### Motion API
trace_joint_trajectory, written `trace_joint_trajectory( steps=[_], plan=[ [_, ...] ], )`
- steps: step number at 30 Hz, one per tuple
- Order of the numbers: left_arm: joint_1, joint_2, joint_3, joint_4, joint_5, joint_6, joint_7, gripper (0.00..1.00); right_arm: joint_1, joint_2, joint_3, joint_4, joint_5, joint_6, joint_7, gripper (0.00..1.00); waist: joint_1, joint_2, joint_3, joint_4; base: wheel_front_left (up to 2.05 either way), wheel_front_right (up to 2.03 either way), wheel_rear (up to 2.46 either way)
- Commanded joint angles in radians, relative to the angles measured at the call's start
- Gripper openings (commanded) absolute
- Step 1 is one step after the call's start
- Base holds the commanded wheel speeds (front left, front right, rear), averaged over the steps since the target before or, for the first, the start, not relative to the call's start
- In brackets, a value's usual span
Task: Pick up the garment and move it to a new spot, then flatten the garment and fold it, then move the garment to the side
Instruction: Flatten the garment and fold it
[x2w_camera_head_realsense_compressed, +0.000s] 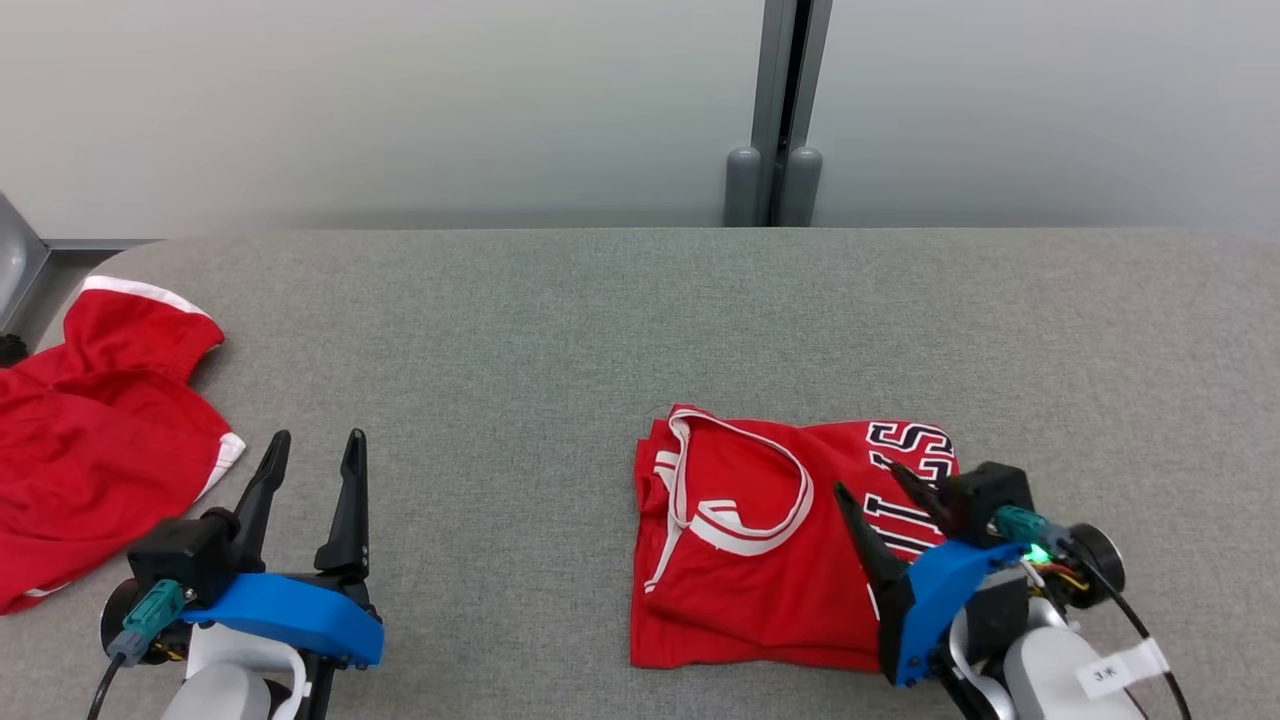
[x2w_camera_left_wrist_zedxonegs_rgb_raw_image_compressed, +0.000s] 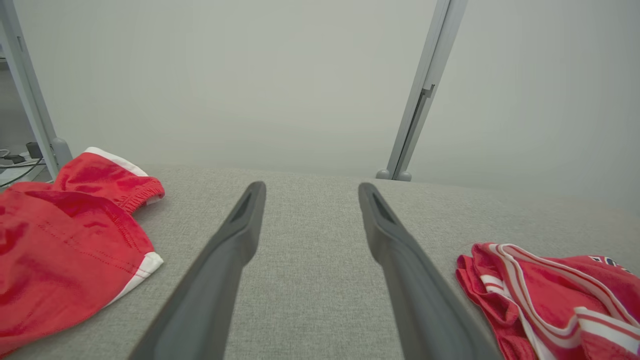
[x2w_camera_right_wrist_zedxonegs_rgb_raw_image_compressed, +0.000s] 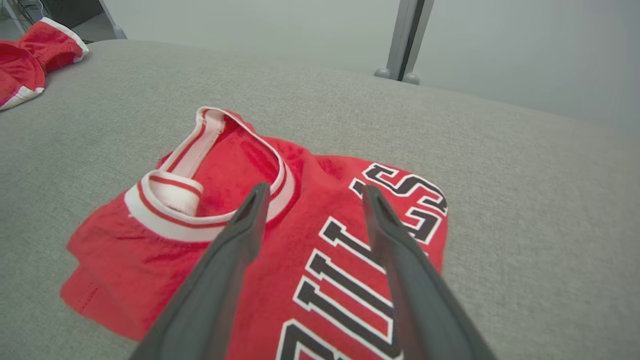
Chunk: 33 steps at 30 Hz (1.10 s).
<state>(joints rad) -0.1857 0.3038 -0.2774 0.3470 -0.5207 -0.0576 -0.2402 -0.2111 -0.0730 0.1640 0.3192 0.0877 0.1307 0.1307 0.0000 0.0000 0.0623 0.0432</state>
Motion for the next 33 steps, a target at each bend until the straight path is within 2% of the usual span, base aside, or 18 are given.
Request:
trace_joint_trajectory(
  steps=[1,2,12,17,21,27,33],
  plan=[
    [0.006,0.005,-0.004,-0.003,-0.004,0.004,-0.001,1.0,-0.024,0.004,0.008,0.011,-0.01,0.0,-0.003,0.49,0.0,0.0,0.001,0.002,0.0,0.0,0.0],
    [0.004,0.006,-0.004,-0.003,-0.006,0.003,0.0,1.0,-0.04,0.007,0.022,0.029,-0.015,0.0,-0.002,0.0,0.0,0.0,0.002,0.004,0.0,0.0,0.0],
    [-0.034,-0.003,-0.02,0.011,-0.001,-0.006,0.0,1.0,-0.223,0.019,0.156,0.3,-0.027,0.0,0.049,0.0,0.0,0.0,0.021,0.038,0.0,0.0,0.0],
    [-0.046,-0.007,-0.026,0.024,-0.004,-0.01,-0.005,1.0,-0.26,0.022,0.24,0.406,0.011,0.0,0.073,0.0,0.0,0.0,0.026,0.052,0.0,0.0,0.0],
    [-0.049,-0.007,-0.027,0.03,-0.007,-0.009,-0.008,1.0,-0.26,0.023,0.373,0.403,0.118,0.0,0.055,0.0,0.0,0.0,0.028,0.054,0.0,0.0,0.0],
    [-0.05,-0.002,-0.02,0.036,-0.013,-0.007,-0.01,1.0,-0.244,0.022,0.549,0.332,0.288,0.0,0.042,0.0,0.0,0.0,0.026,0.044,0.0,0.0,0.0],
    [-0.048,0.001,-0.017,0.037,-0.014,-0.009,-0.015,1.0,-0.262,0.022,0.635,0.233,0.478,0.0,-0.023,0.0,0.0,0.0,0.025,0.032,0.0,0.0,0.0]
  ],
)
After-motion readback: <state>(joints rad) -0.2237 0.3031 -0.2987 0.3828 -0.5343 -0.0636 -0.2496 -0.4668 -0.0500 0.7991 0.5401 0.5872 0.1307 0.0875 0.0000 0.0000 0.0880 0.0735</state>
